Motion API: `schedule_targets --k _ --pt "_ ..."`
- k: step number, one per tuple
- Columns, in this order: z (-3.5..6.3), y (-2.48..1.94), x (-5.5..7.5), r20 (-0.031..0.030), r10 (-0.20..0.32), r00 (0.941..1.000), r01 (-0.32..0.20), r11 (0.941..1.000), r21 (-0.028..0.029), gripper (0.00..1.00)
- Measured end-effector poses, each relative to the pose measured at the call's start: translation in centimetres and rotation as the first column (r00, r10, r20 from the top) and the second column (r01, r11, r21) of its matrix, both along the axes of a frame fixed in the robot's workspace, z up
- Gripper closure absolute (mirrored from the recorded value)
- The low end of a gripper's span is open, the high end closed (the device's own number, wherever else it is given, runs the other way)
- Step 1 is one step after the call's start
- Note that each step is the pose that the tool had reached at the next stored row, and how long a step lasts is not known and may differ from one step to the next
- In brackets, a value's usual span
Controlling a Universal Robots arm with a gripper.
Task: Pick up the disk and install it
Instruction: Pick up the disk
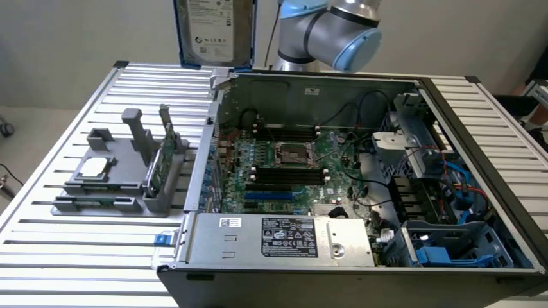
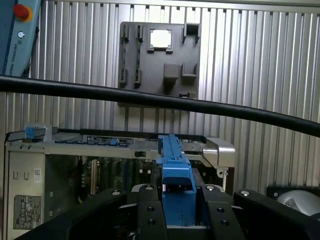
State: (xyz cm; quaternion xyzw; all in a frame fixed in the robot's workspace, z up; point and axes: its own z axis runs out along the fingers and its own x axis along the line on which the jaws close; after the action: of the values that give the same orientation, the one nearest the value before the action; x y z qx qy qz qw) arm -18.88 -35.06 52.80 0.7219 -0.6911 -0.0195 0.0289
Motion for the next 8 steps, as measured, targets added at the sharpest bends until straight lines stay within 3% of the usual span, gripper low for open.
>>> schedule_targets --k 8 --pt "0.58 -1.34 3.5 -0.0001 0.0 1.0 0.0 1.0 0.0034 0.67"
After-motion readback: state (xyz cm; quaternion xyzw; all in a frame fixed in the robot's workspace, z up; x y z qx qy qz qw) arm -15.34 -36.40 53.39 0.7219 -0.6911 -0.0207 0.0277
